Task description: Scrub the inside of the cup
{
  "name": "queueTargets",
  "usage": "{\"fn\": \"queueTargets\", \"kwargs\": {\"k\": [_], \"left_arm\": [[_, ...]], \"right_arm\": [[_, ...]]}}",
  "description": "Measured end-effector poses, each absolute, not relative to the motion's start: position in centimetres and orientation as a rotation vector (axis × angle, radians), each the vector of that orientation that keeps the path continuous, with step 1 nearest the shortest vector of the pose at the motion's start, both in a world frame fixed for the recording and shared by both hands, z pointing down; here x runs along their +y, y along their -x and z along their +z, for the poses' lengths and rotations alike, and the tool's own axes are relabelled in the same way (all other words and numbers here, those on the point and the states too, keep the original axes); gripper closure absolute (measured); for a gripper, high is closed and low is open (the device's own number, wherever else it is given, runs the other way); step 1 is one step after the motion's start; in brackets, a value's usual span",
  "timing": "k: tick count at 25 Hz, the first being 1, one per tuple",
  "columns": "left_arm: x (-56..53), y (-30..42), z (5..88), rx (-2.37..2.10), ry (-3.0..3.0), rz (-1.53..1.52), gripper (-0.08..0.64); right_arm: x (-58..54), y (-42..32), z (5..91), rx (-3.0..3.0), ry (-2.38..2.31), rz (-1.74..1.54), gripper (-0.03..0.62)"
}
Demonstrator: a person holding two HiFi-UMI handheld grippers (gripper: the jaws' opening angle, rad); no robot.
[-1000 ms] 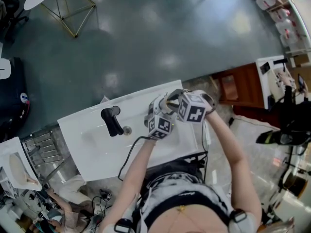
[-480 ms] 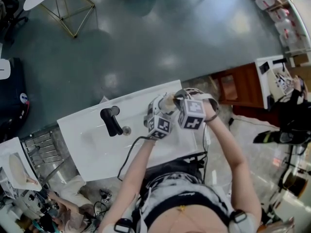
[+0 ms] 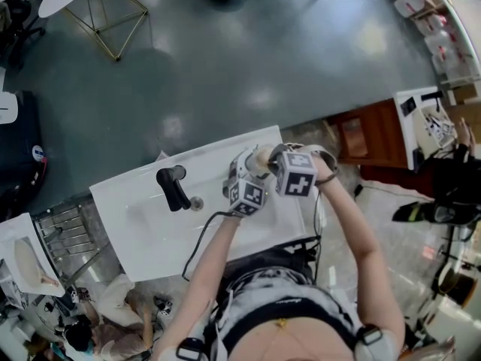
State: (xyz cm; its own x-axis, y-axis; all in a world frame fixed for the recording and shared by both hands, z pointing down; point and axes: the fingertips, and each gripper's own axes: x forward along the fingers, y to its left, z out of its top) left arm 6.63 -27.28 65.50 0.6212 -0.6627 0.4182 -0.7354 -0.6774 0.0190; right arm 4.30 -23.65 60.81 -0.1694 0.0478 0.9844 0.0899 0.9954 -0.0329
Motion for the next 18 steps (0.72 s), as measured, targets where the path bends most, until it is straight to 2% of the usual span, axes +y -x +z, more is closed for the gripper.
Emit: {"fn": "queueTargets", "kwargs": {"k": [7, 18], "left_arm": [[-27.3, -6.6, 65.5, -1.154, -2.657, 0.568, 0.195], [-27.3, -6.7, 65.5, -1.160, -2.656, 0.574, 0.195]], "right_arm": [[-23.8, -1.6, 61.0, -1.815, 0.085, -0.053, 0.548], [-25.9, -1.9, 61.2, -1.856, -0.086, -0.119, 0.545]]}}
